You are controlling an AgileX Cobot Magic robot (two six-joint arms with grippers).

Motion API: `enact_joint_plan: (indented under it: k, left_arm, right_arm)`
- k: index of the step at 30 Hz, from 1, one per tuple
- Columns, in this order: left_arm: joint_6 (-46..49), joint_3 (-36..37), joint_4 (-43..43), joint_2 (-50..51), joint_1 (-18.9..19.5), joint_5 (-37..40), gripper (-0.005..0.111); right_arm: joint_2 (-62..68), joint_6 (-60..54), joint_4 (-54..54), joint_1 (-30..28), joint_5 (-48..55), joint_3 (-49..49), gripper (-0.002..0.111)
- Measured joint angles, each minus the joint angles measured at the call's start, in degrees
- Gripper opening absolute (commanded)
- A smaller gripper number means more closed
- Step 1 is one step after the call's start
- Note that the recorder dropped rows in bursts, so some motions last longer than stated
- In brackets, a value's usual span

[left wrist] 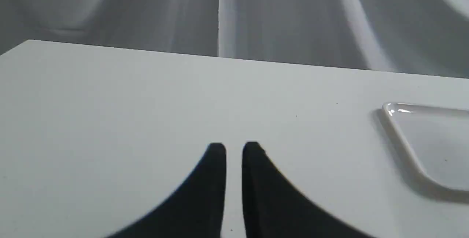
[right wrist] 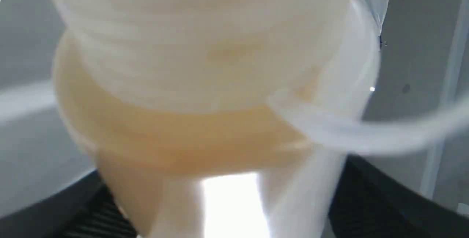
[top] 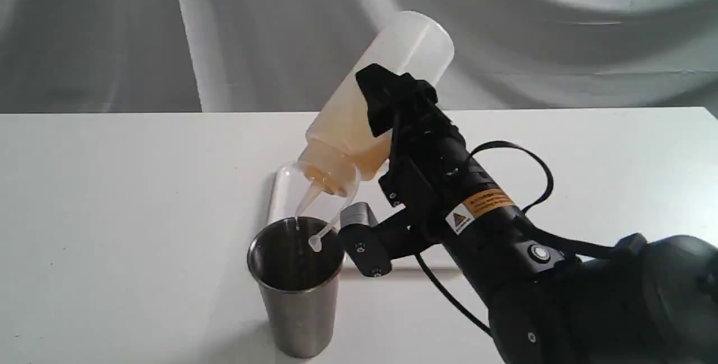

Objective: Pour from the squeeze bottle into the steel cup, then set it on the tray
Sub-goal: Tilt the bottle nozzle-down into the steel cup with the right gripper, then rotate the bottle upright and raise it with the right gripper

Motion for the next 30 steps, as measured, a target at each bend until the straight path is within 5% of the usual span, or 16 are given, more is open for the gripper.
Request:
enact_joint_plan:
  k: [16,30]
  left_arm:
    - [0.0,0.0,0.0,0.0,0.0,0.0,0.008]
    - [0.0,0.0,0.0,0.0,0.0,0.0,0.008]
  right_arm:
    - [0.0,6.42,12.0,0.0,1.58,0.0,0.0]
    - [-2.78,35.98,19.99,0.0,2.27,0.0,0.0]
